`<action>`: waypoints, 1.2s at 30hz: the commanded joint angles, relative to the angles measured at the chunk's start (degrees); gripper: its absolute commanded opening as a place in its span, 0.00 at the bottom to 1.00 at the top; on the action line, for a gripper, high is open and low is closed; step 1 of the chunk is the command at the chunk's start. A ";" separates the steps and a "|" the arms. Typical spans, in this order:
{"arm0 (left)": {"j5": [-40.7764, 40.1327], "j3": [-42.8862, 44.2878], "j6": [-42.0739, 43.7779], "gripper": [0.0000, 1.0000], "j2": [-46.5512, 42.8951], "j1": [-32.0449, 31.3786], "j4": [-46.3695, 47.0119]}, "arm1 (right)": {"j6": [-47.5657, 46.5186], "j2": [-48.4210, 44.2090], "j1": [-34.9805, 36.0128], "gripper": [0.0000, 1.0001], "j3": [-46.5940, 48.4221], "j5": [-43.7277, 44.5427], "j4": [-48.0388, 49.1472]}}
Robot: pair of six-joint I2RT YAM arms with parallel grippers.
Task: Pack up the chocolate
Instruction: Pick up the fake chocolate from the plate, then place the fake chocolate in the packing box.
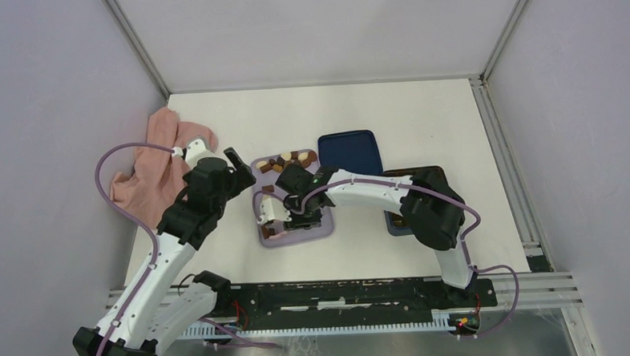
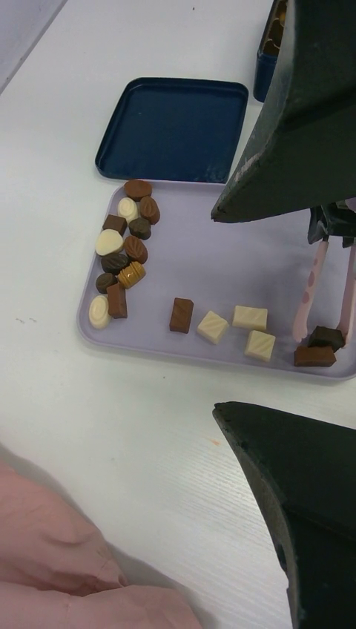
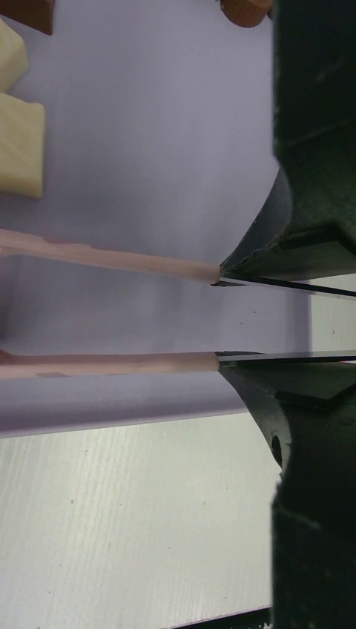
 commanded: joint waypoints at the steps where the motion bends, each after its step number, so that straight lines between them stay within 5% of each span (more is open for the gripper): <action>1: -1.68 -0.07 -2.55 0.95 -0.99 -0.11 1.42 | 1.64 1.51 0.94 0.42 4.31 1.92 -0.40; 22: -1.51 0.44 -2.52 0.95 -1.54 -0.13 1.18 | 1.22 -3.95 -1.09 0.21 1.87 -0.41 -0.21; 30: 0.16 0.60 -2.08 0.95 -1.49 -0.16 3.81 | -4.76 -16.46 -8.52 0.19 -6.68 -11.20 -1.32; 36: 2.95 0.25 -1.92 0.96 -0.87 -0.15 8.14 | -10.86 -28.63 -21.47 0.18 -12.80 -17.20 -6.49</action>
